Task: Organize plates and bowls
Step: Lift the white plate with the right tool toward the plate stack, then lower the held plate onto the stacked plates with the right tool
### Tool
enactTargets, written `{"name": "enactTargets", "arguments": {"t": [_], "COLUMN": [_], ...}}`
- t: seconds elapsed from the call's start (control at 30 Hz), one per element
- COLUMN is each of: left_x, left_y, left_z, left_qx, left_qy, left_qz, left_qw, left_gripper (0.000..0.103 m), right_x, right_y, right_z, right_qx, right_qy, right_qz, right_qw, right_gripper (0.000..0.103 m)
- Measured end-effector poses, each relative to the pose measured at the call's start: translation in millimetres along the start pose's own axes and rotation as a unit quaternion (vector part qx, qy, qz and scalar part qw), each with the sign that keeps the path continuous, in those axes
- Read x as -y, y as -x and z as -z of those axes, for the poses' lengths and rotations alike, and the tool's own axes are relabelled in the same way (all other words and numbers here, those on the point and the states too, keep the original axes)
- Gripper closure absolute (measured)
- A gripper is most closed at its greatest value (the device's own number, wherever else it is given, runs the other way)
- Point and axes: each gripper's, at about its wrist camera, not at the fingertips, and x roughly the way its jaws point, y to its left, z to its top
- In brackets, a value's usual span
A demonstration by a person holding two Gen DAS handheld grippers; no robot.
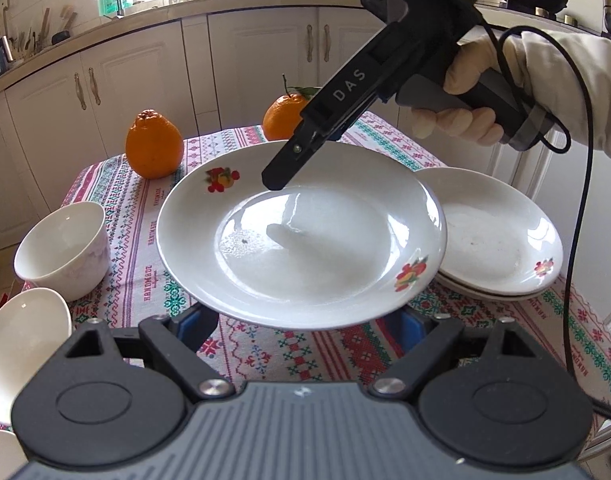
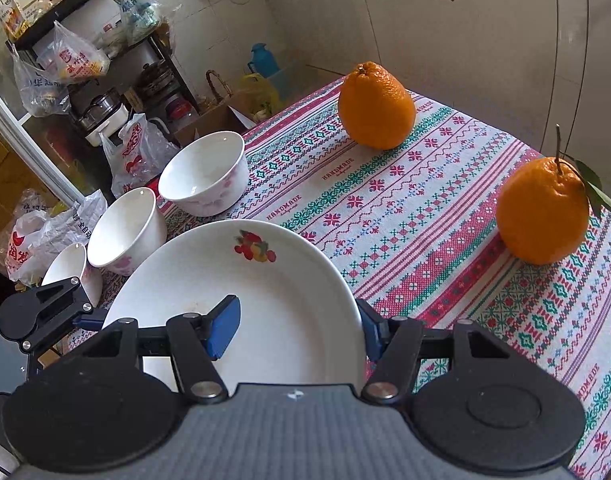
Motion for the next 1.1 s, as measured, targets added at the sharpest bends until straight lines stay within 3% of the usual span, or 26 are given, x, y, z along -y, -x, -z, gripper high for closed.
{"name": "enactTargets", "arguments": {"t": [0.6,1.1], "left_x": [33,67], "left_y": [0,-7], "left_z": [-10,-13], "left_qx": [0.001,-0.012], "left_qy": [-0.041,-0.076], "left_qz": [0.053,0.108], "left_qw": [0.9978,0.9911], "left_gripper": [0.014,0.014], "right_x": [7,20], "right_y": [54,87], "right_z": [48,100], "right_qx": [0.026,0.041], "right_qy": [-0.034,-0.083], "right_qz": [0.039,0.072], "right_qw": [0.998,0.993], "right_gripper": [0.036,0.035]}}
